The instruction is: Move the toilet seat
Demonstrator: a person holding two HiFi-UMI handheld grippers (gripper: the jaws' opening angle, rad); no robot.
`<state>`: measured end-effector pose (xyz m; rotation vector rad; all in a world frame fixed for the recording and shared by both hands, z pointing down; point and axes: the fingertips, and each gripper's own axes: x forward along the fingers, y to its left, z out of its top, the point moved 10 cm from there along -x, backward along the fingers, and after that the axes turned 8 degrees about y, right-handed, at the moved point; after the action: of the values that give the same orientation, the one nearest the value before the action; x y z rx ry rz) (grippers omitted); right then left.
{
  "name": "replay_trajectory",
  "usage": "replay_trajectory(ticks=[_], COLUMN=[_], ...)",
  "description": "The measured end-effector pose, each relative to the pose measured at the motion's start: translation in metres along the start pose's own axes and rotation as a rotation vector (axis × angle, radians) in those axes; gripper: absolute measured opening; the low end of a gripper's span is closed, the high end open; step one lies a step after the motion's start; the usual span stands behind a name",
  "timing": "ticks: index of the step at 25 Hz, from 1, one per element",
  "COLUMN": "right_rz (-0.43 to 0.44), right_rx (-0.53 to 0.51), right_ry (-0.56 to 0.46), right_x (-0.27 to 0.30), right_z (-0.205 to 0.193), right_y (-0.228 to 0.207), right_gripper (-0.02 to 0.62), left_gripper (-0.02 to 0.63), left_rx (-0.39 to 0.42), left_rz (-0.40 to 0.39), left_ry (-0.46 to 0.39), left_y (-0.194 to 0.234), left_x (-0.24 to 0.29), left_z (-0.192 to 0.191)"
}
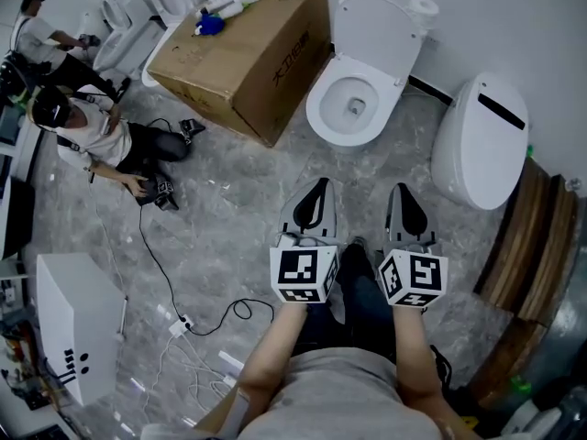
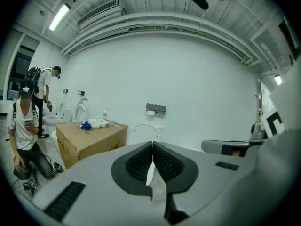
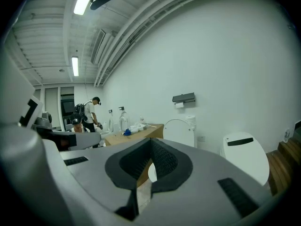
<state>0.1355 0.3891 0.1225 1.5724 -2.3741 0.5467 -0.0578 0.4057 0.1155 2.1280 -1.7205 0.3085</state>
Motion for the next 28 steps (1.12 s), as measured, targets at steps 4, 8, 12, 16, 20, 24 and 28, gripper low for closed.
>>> replay_trajectory(ticks=[4, 8, 12, 16, 20, 24, 28], right_rz=[0.024, 0.05, 0.071, 0.084, 0.094, 0.106, 0.116], right_rx=[-0.006, -0.011, -0.008, -0.008, -0.01, -0.004, -0.012], right_ry=[0.008, 0.017, 0.023, 0.031, 0.042, 0.055, 0.065], right_x=[0.024, 0.049, 0.07, 0.084, 0.095, 0.107, 0.122], right_z=[0.014, 0.03, 0.043, 0.048, 0.047, 0.046, 0.05], right_y=[-0.025, -0.051, -0.069, -0.08, -0.09, -0.093, -0.093], right_gripper=[0.017, 0.017, 0.017, 0.017, 0.017, 0.017, 0.017], left_gripper=[0.017, 0.017, 0.017, 0.017, 0.017, 0.017, 0.017], left_rx=[-0.013, -0.024, -0.036, -0.043, -0.054, -0.062, -0.069], left_rz=[0.025, 0.048, 0.063, 0.074, 0.082, 0.098, 0.099], left_ry=[-0.003, 0.0, 0.011, 0.025, 0.032, 0.04, 0.054], left_y=[-0.007, -0.016, -0.021, -0.023, -0.024, -0.017, -0.009], left_x=[0.03, 0.061, 0.085, 0.102, 0.114, 0.124, 0.138], left_z=[0.013, 0.027, 0.036, 0.038, 0.037, 0.038, 0.041])
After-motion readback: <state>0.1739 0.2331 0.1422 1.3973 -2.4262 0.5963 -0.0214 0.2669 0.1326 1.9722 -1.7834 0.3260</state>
